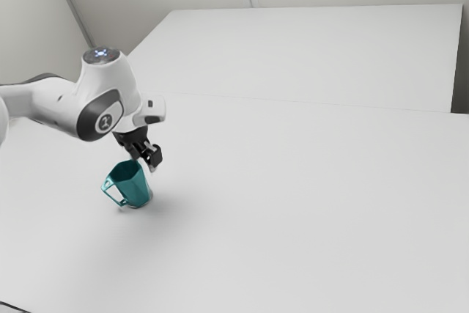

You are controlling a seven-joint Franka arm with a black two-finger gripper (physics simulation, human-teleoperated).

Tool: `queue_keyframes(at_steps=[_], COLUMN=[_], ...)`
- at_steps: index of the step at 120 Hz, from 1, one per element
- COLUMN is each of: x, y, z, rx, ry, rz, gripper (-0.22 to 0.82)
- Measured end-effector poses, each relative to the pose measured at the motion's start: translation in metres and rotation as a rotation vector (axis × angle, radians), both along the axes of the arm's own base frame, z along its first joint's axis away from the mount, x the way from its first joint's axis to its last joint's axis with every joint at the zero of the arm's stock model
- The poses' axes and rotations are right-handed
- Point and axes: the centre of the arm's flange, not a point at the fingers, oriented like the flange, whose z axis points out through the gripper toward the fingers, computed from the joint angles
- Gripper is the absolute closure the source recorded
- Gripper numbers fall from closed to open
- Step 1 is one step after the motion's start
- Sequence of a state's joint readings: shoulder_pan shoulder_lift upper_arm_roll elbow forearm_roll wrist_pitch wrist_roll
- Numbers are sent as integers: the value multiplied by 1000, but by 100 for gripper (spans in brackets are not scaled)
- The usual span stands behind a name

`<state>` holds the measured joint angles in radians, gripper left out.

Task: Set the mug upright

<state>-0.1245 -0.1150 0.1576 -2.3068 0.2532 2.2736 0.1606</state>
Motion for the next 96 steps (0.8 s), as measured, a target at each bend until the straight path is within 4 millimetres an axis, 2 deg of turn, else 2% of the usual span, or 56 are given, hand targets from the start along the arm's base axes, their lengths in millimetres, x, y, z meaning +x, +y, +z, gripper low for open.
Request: queue_keyframes(at_steps=[20, 28, 41, 50, 58, 70, 86, 96], x=[10, 21, 52, 72, 91, 109, 112, 111], y=[-12, -17, -23, -27, -30, -29, -24, -23], z=[38, 69, 132, 156, 166, 175, 188, 187], rx=[6, 9, -7, -38, -79, -131, -156, -157], ry=[-42, -77, -133, -127, -103, -54, 12, 59], rz=[-15, -16, 8, 34, 61, 103, 148, 174], gripper=[28, 26, 18, 12, 9, 6, 3, 2])
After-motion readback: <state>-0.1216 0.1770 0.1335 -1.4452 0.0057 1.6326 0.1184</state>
